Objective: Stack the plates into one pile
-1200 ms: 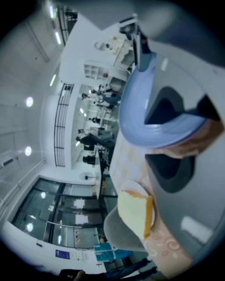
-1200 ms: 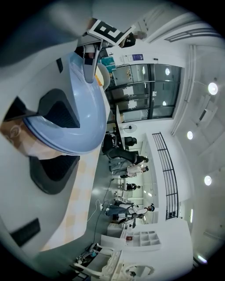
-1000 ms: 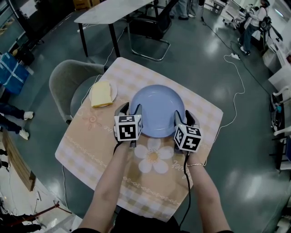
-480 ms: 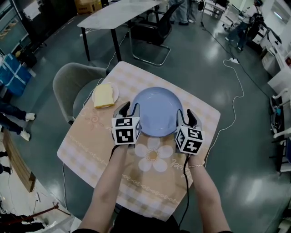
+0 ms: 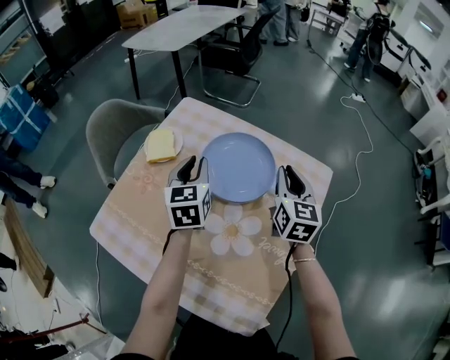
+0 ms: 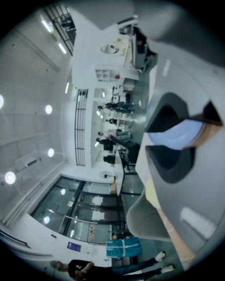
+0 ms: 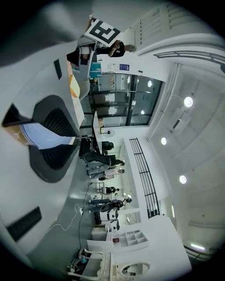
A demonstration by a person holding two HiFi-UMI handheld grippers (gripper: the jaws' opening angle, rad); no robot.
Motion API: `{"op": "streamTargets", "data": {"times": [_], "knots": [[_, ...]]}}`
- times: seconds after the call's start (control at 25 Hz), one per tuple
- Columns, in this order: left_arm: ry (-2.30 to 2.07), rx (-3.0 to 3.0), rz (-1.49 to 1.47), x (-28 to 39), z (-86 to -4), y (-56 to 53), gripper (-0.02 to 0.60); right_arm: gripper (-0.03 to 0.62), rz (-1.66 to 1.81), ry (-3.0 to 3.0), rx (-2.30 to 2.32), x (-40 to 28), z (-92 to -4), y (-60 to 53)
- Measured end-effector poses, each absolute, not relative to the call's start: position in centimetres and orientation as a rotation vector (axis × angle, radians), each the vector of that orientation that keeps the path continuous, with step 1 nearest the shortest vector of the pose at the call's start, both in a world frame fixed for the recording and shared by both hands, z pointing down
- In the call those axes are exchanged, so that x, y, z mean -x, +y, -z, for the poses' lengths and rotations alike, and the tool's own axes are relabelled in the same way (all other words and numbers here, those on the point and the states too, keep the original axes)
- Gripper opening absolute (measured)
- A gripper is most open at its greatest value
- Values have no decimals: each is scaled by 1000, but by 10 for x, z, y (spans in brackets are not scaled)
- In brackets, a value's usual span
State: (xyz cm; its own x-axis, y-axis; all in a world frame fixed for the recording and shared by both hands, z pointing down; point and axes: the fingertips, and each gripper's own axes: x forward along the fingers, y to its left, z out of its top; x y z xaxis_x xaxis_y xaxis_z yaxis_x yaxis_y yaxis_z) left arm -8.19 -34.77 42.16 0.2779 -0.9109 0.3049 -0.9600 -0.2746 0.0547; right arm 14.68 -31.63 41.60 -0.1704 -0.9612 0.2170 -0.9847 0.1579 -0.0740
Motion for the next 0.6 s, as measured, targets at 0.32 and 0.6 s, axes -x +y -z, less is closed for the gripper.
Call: {"op": "streamTargets", "data": {"times": [0.32,0.6], "knots": [[-1791,-2344,-259,90,-390,-307,60,15,-252,-2384,-1967,-146,-381,-273],[-1824,-2356,-228,94,-373,-266,31,7,-192,-2450,-1936,-139,-360,-236]]}}
